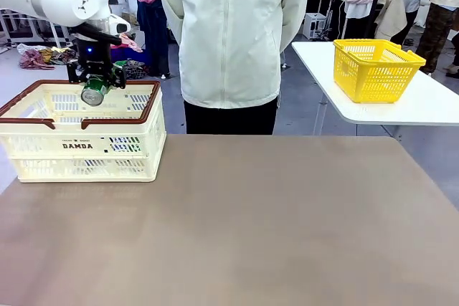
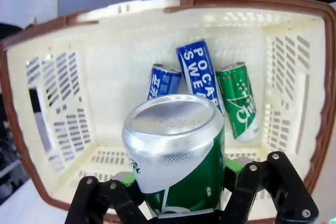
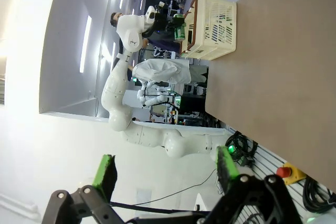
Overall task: Place the drinks into the Shopping basket.
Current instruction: Pick up one drink and place it into the Shopping basket.
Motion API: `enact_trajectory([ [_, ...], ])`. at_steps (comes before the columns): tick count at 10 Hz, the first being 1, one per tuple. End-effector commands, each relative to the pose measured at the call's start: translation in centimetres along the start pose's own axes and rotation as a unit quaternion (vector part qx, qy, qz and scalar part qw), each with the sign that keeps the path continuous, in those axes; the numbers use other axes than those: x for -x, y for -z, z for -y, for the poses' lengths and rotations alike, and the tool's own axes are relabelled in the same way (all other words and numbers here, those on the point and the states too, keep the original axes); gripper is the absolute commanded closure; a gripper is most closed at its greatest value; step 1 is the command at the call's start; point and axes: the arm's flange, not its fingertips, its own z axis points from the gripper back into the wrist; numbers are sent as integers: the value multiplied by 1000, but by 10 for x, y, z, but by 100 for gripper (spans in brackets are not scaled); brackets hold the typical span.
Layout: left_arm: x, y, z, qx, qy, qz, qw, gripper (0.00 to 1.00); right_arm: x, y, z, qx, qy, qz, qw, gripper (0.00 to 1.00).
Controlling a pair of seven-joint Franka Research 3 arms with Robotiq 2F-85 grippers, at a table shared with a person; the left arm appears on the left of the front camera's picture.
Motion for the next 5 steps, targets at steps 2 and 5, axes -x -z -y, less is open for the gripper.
enact_trajectory([
  [2, -14, 18, -15, 18, -11, 6, 1000, 100, 0, 0, -6, -8, 6, 4, 1000, 0],
  [5, -17, 57, -14, 50, -31, -57, 997, 100, 0, 0, -6, -8, 6, 4, 1000, 0],
])
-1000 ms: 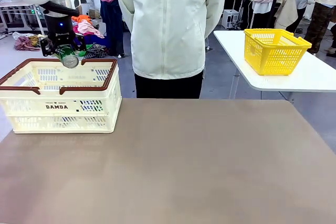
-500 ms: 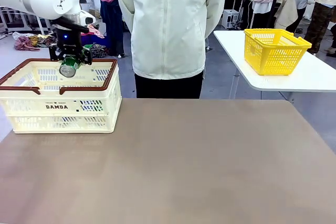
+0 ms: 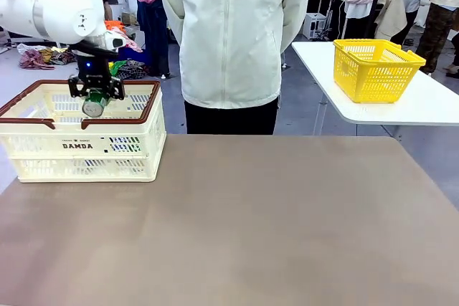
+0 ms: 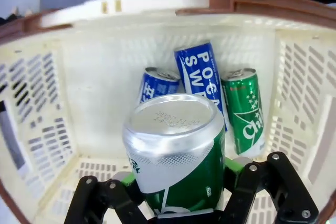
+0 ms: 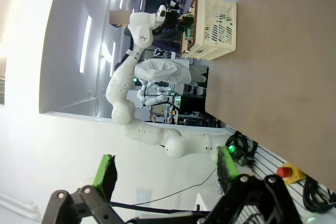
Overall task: Place the drinks into the Shopping basket.
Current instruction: Pick up one drink and place it into the Shopping basket.
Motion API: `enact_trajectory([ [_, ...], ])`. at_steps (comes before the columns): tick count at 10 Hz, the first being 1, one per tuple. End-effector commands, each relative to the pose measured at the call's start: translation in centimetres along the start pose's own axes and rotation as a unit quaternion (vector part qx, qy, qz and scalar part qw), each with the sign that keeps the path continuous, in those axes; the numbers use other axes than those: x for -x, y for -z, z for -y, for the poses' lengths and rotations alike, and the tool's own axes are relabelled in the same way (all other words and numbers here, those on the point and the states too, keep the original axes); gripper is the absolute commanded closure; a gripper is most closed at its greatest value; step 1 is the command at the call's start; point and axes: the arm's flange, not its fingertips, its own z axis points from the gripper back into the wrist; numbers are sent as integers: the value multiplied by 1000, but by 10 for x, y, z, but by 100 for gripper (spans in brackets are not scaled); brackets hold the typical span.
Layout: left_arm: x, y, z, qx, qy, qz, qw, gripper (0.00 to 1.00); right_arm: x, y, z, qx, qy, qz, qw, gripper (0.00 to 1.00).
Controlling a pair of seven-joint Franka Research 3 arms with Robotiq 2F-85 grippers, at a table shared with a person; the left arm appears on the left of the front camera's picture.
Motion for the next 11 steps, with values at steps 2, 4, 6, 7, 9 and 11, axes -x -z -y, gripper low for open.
enact_trajectory([
  [2, 1, 14, -5, 23, -5, -42, 999, 100, 0, 0, -6, -8, 6, 4, 1000, 0],
  [4, 2, 21, -9, 25, -12, -40, 999, 100, 0, 0, -6, -8, 6, 4, 1000, 0],
  [6, -4, 22, -10, 28, -14, -38, 999, 88, 0, 0, -6, -8, 6, 4, 1000, 0],
  [7, -7, 24, -9, 30, -14, -43, 999, 37, 0, 0, -6, -8, 6, 4, 1000, 0],
  [9, -11, 26, -10, 36, -15, -46, 998, 0, 0, 0, -6, -8, 6, 4, 1000, 0],
  [11, -12, 22, -18, 44, -20, -45, 998, 0, 0, 0, -6, -8, 6, 4, 1000, 0],
])
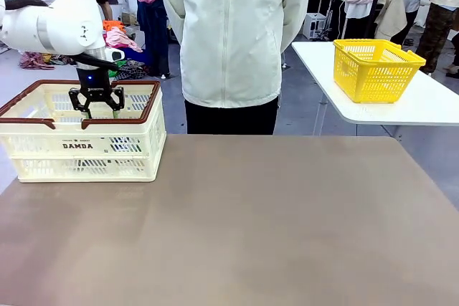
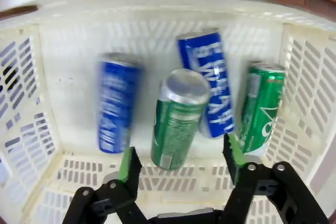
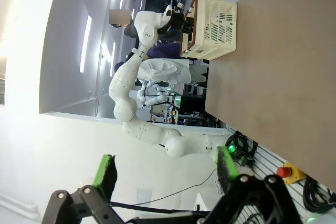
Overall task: Place the drinks into the Shopping basket.
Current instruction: Pick up one drink and place it into the Shopping basket.
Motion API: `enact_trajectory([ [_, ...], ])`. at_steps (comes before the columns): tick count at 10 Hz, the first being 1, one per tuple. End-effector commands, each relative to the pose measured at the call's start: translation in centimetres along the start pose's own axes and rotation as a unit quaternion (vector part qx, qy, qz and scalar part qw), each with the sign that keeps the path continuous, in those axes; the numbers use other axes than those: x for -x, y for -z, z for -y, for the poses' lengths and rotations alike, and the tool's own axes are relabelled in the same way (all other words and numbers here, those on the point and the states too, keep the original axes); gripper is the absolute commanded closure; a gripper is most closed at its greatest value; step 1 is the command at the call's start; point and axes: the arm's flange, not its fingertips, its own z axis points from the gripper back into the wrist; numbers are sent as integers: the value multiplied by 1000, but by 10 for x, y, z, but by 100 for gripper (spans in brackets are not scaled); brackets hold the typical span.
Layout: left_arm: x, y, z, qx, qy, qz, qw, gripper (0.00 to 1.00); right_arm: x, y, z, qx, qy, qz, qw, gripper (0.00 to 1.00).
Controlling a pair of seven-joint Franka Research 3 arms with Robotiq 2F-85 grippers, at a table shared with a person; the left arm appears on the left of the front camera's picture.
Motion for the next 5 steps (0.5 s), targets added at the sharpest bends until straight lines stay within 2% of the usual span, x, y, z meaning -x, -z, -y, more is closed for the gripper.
enact_trajectory([
  [1, -7, -8, -10, 17, 4, -3, 1000, 0, 0, 0, -6, -8, 6, 4, 1000, 0],
  [4, -3, -18, -21, 42, 26, 6, 999, 0, 0, 0, -6, -8, 6, 4, 1000, 0],
  [5, 0, -27, -28, 59, 63, -2, 996, 0, 0, 0, -6, -8, 6, 4, 1000, 0],
])
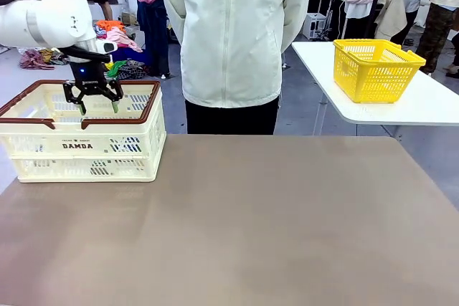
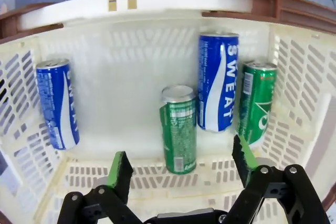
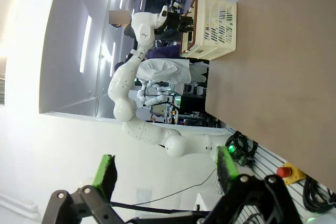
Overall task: Place the drinks into the Shopping basket.
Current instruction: Pick up one drink and place it into the Shopping basket.
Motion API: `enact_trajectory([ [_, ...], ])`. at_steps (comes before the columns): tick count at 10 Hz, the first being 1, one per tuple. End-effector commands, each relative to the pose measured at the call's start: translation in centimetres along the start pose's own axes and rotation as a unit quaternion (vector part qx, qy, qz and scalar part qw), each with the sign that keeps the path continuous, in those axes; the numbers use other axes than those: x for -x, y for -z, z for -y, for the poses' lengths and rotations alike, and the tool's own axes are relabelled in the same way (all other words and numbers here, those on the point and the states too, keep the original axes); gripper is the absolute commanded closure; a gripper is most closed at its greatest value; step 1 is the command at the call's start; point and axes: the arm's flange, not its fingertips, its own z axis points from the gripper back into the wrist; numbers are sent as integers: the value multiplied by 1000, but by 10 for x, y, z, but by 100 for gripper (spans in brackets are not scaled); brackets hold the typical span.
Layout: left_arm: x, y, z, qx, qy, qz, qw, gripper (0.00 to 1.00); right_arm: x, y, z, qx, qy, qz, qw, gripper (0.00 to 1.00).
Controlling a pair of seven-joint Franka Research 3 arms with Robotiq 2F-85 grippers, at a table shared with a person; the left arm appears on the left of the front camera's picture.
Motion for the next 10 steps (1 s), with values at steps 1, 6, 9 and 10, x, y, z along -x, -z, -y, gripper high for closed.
enact_trajectory([
  [1, 9, -27, -22, 55, 84, -23, 995, 0, 0, 0, -6, -8, 6, 4, 1000, 0],
  [6, 43, -109, -114, 499, 57, -75, 861, 0, 0, 0, -6, -8, 6, 4, 1000, 0],
  [9, 85, -73, -185, 655, -98, 0, 750, 0, 0, 0, -6, -8, 6, 4, 1000, 0],
  [10, 99, -61, -208, 668, -111, 43, 735, 0, 0, 0, -6, -8, 6, 4, 1000, 0],
])
